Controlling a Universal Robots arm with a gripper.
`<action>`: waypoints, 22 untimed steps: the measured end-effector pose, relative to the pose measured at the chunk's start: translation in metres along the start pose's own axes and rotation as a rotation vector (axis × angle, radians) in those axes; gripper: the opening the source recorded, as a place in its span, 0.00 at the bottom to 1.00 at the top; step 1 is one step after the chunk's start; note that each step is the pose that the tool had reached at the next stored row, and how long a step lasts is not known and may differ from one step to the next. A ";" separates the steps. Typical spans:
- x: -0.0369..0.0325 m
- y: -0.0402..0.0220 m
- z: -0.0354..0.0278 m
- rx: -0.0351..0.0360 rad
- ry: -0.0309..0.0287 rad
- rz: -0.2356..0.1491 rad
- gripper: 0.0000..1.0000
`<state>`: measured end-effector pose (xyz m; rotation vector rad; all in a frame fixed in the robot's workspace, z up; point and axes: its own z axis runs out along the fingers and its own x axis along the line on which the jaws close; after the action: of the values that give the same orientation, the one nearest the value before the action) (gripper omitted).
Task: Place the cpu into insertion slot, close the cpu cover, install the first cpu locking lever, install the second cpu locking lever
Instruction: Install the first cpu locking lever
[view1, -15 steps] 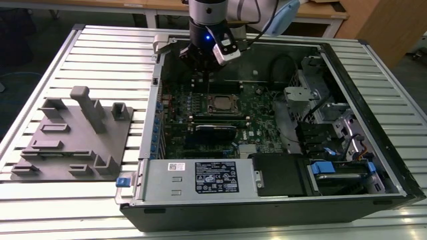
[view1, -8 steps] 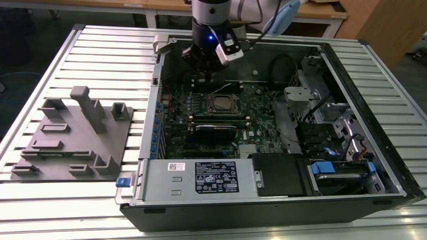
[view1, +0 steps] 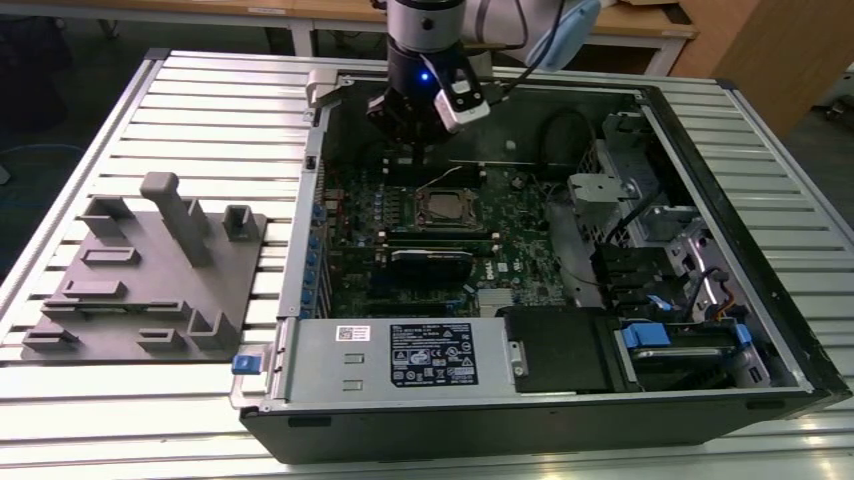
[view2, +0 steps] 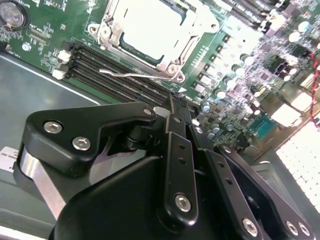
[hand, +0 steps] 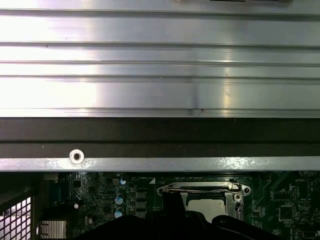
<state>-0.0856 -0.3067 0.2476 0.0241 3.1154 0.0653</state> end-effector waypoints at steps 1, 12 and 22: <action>0.0000 -0.0004 0.0006 -0.0094 -0.0001 0.002 0.11; 0.0002 -0.0041 0.0117 -0.0488 -0.0011 0.034 0.11; 0.0006 -0.0053 0.0281 -0.0591 0.0003 0.020 0.11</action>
<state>-0.0855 -0.3109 0.2193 0.0546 3.1119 0.1577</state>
